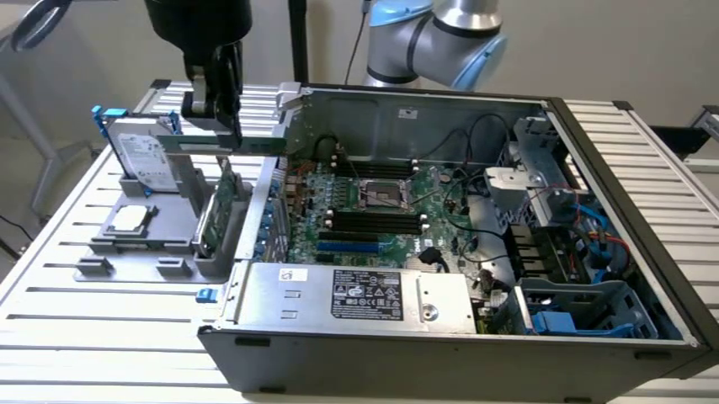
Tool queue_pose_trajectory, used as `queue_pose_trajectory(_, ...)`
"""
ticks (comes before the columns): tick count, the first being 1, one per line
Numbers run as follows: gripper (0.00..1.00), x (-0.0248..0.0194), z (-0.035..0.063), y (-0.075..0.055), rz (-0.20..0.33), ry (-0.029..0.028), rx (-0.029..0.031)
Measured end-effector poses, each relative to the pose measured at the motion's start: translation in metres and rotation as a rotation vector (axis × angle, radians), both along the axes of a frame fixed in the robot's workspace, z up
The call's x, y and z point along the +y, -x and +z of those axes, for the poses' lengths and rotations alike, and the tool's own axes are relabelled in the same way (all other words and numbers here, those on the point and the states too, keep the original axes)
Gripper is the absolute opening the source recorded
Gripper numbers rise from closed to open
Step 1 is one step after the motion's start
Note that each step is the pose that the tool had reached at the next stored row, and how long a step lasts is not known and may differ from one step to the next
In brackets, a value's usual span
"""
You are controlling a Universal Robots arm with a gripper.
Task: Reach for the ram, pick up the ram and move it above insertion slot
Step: 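Pick up the ram and move it above insertion slot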
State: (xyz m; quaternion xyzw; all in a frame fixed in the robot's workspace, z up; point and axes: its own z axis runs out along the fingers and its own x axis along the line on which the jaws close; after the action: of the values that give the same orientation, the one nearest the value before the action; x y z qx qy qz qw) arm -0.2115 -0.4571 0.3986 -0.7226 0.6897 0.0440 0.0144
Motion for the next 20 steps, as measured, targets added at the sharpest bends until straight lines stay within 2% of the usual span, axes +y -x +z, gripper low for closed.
queue_pose_trajectory(20, 0.13, 0.0135, 0.0000, -0.079, 0.000, -0.0218, 0.0014)
